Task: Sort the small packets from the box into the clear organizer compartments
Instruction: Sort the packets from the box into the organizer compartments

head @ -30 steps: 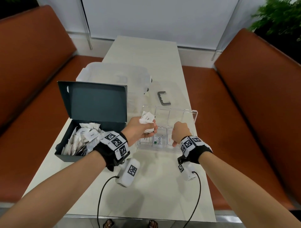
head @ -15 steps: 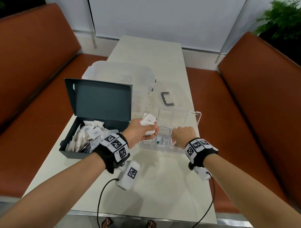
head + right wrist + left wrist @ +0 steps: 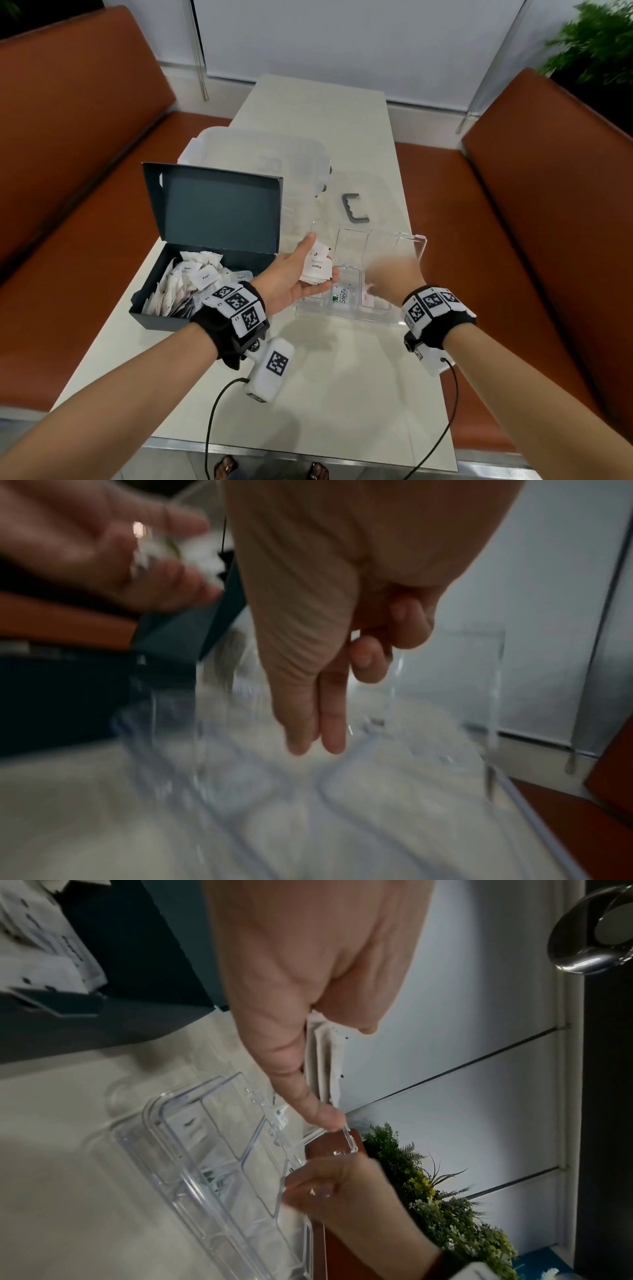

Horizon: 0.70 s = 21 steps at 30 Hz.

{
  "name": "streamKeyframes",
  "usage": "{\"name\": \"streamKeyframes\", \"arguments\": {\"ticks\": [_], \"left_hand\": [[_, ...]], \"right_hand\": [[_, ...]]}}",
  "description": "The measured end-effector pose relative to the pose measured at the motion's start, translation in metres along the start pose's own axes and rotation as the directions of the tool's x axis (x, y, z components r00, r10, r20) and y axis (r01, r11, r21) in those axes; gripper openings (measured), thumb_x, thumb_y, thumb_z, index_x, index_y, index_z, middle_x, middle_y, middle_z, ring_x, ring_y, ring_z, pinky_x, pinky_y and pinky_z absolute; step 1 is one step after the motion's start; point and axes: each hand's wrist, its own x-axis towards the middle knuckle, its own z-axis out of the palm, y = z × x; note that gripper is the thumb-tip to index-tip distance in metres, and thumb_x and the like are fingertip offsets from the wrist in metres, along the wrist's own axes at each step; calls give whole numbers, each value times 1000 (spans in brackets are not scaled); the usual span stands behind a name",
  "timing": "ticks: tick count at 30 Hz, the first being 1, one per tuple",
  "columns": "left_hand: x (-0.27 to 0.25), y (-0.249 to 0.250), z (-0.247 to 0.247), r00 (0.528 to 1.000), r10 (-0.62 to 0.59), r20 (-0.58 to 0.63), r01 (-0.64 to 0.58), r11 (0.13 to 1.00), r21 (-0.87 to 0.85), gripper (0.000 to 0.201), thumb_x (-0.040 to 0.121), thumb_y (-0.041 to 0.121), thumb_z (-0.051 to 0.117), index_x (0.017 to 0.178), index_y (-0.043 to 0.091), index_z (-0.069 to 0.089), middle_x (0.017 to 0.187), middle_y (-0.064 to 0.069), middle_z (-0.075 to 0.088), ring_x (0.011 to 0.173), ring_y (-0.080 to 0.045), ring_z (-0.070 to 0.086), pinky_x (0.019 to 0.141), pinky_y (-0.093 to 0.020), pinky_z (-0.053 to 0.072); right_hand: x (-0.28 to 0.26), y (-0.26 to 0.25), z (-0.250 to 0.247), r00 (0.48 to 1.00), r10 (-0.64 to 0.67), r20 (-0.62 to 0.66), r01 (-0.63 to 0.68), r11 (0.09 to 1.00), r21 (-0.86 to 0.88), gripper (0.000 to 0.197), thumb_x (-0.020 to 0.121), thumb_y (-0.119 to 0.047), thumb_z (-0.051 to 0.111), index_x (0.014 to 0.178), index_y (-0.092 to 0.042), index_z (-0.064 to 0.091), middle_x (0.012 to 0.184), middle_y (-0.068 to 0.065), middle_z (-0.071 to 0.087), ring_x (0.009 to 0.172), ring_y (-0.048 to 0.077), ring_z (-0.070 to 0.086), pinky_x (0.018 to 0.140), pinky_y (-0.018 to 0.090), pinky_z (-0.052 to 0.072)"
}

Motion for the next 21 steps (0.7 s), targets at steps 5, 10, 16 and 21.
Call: {"name": "streamKeyframes", "arguments": {"ticks": [5,10,16,21], "left_hand": [[1,0,-1,999,-19,40,23,995,-95,31,99,15,50,122,-6,52,113,-27,67,103,-34,69,85,-36,58],[0,-2,0,996,27,83,-27,1000,-9,24,96,-4,48,117,-11,58,117,-22,67,102,-28,69,80,-27,59],[-3,0,-4,996,45,79,-41,998,-53,26,96,-3,48,119,-11,57,113,-22,69,104,-32,68,83,-31,58],[-8,8,-10,995,51,89,-39,990,-135,29,97,2,39,121,-6,54,114,-26,67,109,-34,66,90,-37,56]], "right_hand": [[-14,-16,-30,943,197,-268,-13,827,562,20,91,-41,52,94,-31,70,88,-8,71,78,17,64,68,30,51],[-21,-43,-31,966,217,-141,10,514,858,27,81,-43,71,97,-22,67,84,-6,68,73,6,60,65,22,47],[-23,-38,-26,943,331,29,-22,-23,999,14,79,-7,76,85,-4,64,73,9,66,49,14,60,46,23,49],[-26,-30,-32,937,340,87,-6,-234,972,17,86,2,65,100,-7,65,76,14,67,56,20,62,53,26,53]]}}
